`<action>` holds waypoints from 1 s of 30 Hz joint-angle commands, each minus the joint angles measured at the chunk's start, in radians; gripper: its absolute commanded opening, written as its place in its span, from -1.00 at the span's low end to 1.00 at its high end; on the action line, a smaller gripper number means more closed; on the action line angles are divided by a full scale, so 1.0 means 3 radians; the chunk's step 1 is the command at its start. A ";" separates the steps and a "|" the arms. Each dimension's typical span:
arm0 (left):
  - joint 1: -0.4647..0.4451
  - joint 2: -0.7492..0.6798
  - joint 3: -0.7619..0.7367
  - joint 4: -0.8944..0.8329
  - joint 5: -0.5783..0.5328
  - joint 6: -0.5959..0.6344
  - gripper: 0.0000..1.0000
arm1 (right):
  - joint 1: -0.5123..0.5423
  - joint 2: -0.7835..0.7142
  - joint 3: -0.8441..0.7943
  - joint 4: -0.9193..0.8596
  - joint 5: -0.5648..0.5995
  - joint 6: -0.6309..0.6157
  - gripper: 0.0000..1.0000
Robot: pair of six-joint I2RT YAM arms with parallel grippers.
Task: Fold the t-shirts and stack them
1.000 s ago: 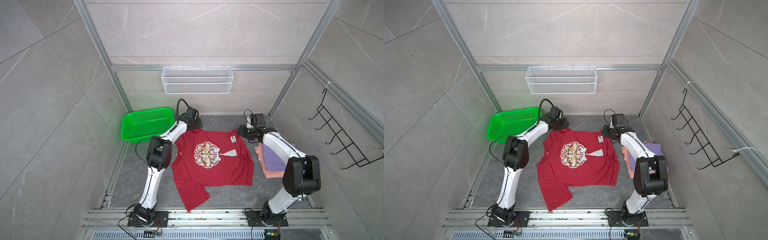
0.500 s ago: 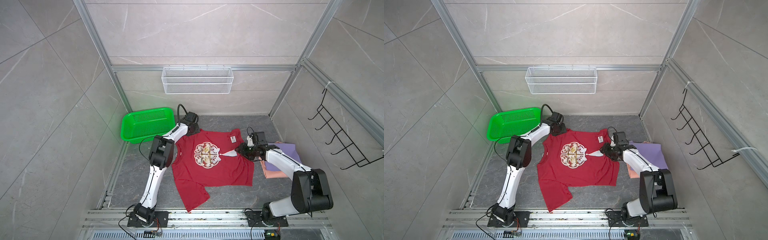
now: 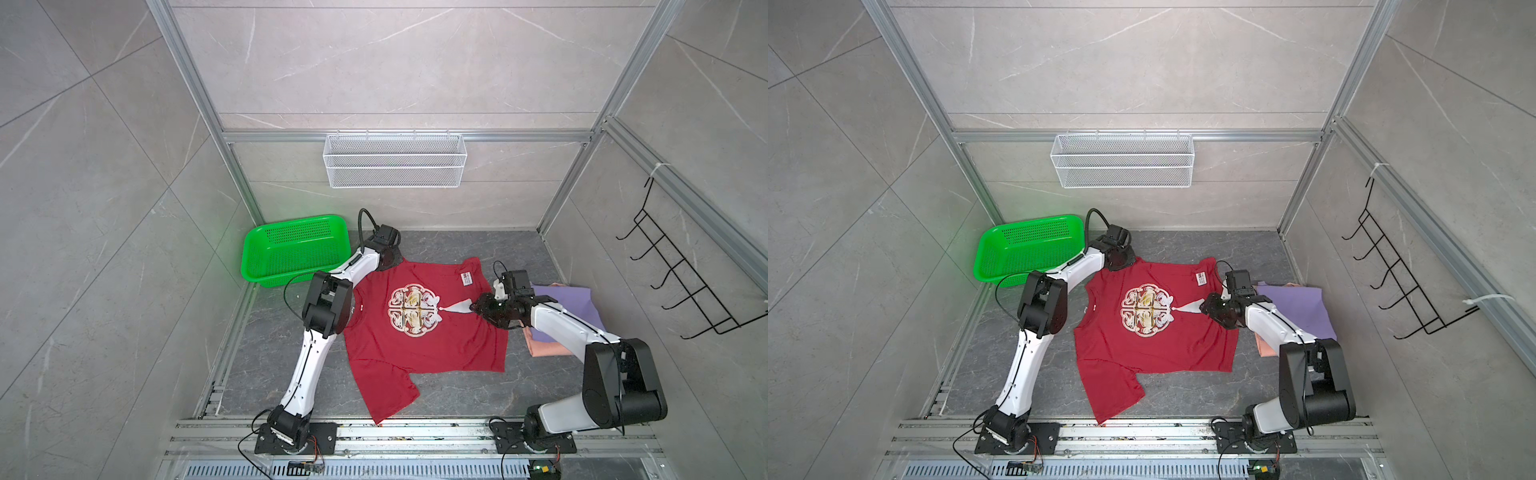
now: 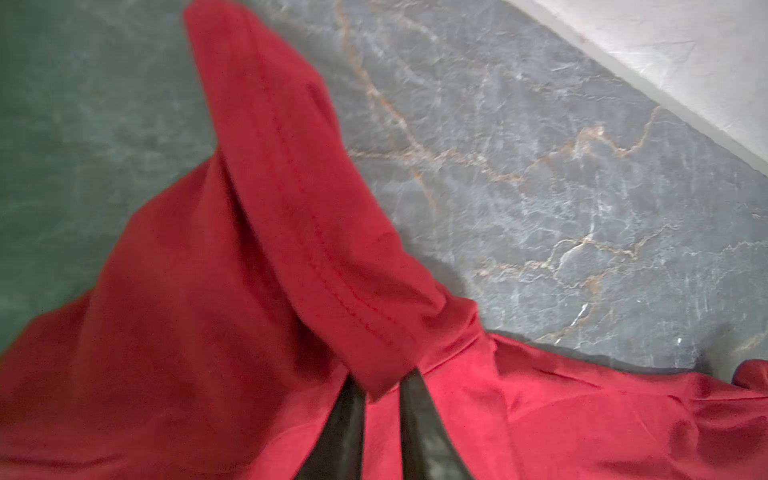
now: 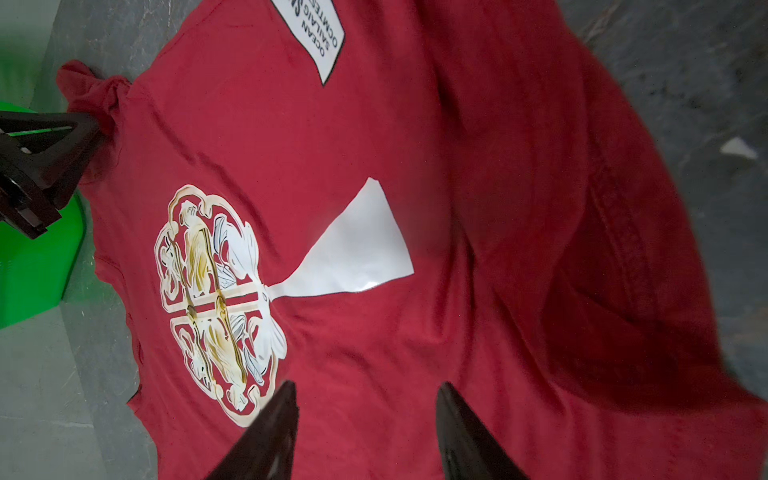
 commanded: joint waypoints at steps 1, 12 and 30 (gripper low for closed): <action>-0.0018 0.0111 0.0202 0.0090 -0.0150 0.0140 -0.72 | 0.0015 0.0027 -0.0030 -0.0034 0.0020 0.0018 0.09; -0.0048 0.0501 0.0627 0.0836 0.0193 0.1133 -0.86 | 0.0013 0.0131 0.0010 -0.0167 0.0104 -0.0054 0.08; 0.0029 -0.0411 -0.0321 0.1121 0.0178 0.1376 0.38 | 0.0009 -0.0180 -0.0084 -0.0270 0.0274 -0.0050 0.09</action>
